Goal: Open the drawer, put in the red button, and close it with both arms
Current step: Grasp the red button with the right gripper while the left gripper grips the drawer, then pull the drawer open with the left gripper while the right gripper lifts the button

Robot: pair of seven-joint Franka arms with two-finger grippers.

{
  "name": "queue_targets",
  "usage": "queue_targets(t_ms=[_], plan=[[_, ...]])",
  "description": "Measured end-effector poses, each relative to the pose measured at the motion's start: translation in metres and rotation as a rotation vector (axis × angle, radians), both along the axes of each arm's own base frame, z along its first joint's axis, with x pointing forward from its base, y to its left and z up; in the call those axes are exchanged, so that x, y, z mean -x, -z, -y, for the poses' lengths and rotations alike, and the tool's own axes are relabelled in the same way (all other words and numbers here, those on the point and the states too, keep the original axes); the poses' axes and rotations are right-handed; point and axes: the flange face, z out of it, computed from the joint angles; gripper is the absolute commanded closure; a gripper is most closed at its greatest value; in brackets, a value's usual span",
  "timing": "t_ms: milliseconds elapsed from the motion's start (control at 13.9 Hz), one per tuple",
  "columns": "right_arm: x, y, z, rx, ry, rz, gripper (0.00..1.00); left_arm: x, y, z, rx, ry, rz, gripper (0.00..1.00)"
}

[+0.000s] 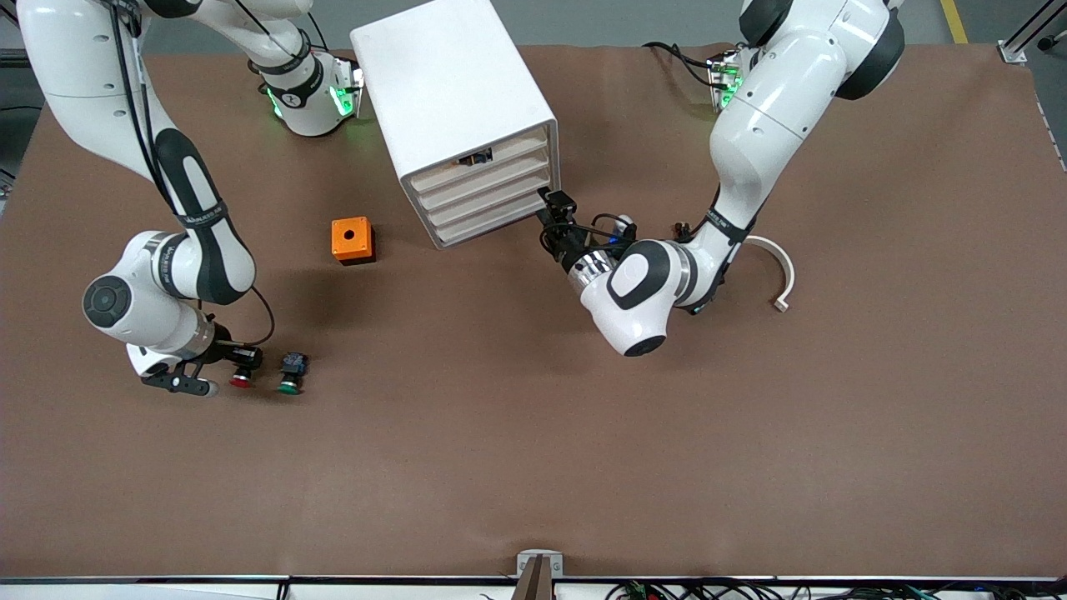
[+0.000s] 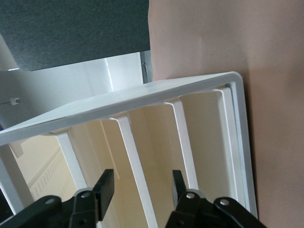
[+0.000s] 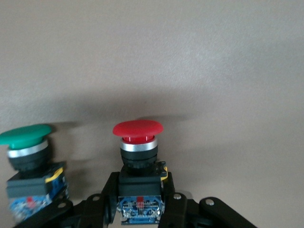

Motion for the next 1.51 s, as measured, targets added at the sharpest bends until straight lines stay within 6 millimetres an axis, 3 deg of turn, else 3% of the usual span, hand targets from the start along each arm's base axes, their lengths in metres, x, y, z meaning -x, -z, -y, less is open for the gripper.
queue_targets(t_ms=[216,504,720,1008,1512], plan=[[-0.015,-0.036,-0.003,-0.023,-0.008,-0.061,1.00,0.010,0.001,0.013,0.016,0.002,-0.023,0.46],[-0.030,-0.104,-0.010,-0.054,0.003,-0.141,1.00,0.033,0.004,0.035,0.021,0.035,-0.041,0.48],[-0.033,-0.144,-0.025,-0.074,0.036,-0.172,1.00,0.054,0.013,0.051,0.007,0.071,-0.060,0.65],[-0.028,-0.184,-0.066,-0.066,0.096,-0.180,1.00,0.071,0.020,0.065,-0.016,0.082,-0.097,0.82],[-0.004,-0.257,-0.145,-0.066,0.256,-0.217,1.00,0.067,0.019,0.062,-0.013,0.068,-0.102,0.85]])
